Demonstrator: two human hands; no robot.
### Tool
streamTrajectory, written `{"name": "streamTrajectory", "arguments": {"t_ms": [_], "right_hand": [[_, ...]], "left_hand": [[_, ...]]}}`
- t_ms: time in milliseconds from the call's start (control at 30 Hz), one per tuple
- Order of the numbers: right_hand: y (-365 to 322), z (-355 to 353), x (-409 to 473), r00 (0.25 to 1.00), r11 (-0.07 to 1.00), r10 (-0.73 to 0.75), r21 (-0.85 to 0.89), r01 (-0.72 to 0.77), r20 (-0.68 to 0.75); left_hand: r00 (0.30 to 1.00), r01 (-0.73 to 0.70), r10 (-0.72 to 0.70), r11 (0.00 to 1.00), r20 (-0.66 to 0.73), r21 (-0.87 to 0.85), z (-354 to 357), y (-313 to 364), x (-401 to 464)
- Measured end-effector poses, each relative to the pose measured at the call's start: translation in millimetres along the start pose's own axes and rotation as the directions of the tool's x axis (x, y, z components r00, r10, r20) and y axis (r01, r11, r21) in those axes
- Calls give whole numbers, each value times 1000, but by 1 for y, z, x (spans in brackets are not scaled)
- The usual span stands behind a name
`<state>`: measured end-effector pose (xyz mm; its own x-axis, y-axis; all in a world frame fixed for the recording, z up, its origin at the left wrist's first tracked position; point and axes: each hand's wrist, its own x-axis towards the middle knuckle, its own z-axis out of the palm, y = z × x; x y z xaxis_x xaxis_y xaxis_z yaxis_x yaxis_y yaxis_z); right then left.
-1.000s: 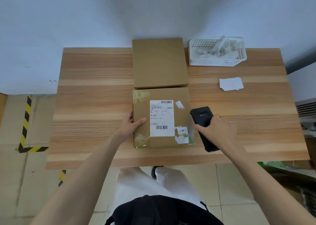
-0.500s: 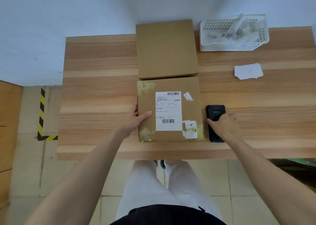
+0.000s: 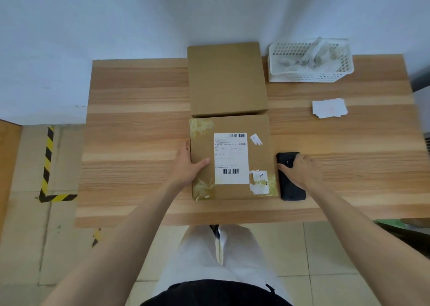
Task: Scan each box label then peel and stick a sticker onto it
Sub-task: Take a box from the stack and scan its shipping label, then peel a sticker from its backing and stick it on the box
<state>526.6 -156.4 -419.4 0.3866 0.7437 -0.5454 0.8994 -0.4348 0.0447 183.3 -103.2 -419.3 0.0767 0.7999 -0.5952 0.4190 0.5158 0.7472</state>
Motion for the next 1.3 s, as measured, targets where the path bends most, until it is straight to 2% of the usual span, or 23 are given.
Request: {"name": "streamTrajectory", "arguments": {"t_ms": [67,167,267,400,567,633,767,867,1100,1300], "right_hand": [[-6,-21,-2,993,993,-119,3,119,-15],[-14,-55,-6,971,974,-228,-10,228,-69],[-16,-85,-5,957,963,-267,0,269,-110],[-1,-118,5,939,954,-285,35,297,-191],[52,-143,42,925,955,-275,38,294,-263],[80,-149,61,929,957,-263,50,285,-262],[133,-153,102,939,952,-267,91,292,-216],[159,-149,128,944,946,-284,115,305,-167],[180,-138,174,934,926,-345,128,355,-97],[178,-124,213,919,904,-378,171,392,-107]], "left_hand": [[996,-69,83,961,-41,267,-3,12,-4],[966,-180,256,792,-49,584,-5,42,-11],[930,-276,368,670,14,689,0,81,-8],[855,-446,476,473,206,759,36,140,0],[801,-540,506,377,321,753,114,202,22],[800,-544,500,368,333,754,149,219,34],[844,-504,409,389,346,771,219,239,53],[874,-465,366,438,319,769,259,243,71],[917,-382,305,490,257,783,302,245,108],[929,-351,292,504,226,789,327,244,140]]}}
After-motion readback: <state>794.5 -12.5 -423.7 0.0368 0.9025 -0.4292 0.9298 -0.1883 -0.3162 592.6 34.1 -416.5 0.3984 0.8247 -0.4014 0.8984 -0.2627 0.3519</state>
